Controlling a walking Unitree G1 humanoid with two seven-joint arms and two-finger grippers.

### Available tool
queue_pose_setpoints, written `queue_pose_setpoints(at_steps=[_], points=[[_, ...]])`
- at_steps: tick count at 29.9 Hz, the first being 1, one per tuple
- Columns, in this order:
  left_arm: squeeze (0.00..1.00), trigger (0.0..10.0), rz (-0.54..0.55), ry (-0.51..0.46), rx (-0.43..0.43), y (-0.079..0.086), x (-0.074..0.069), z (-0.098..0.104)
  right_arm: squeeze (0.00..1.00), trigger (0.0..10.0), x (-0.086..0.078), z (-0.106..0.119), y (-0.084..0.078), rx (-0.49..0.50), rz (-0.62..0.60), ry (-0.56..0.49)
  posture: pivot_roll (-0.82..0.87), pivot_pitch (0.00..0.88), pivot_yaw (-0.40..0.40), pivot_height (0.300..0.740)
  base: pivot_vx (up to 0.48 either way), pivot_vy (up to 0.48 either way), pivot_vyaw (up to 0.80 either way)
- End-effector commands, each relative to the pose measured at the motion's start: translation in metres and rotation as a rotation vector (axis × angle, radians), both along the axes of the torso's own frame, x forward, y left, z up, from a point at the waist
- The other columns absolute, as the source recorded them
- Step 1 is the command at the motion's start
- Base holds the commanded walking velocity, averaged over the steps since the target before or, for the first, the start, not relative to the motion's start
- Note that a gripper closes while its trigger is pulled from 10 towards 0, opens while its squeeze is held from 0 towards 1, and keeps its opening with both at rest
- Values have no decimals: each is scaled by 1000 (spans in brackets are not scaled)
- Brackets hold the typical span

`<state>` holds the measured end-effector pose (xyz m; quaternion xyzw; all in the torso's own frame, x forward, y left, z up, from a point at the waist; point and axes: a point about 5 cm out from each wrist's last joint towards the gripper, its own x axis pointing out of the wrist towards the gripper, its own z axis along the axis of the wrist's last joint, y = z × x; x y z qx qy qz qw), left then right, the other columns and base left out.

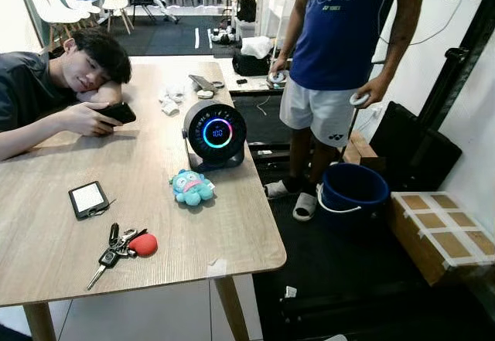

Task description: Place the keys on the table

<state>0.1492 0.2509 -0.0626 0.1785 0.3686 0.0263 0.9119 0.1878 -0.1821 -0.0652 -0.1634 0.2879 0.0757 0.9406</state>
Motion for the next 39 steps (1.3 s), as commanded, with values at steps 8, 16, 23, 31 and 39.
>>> queue_pose_setpoints(at_steps=[8,16,23,31,39], points=[[0,10000,21,56,40,8,-4,-2,0,10000,-5,-3,-1,-3,-5,24,154,132,0,740,215,-338,0],[0,10000,22,52,41,9,-1,-1,0,10000,-6,-4,-1,-3,-7,25,156,131,0,740,293,-348,0],[0,10000,35,53,47,9,-2,-1,0,10000,-6,-4,0,-1,-4,26,159,134,-1,740,205,-133,0],[0,10000,49,52,52,11,-3,-1,0,10000,-7,-4,0,0,-3,28,160,138,1,740,0,0,0],[0,10000,52,47,56,12,-1,1,0,10000,-8,-5,1,2,-4,30,163,141,5,740,0,0,0]])
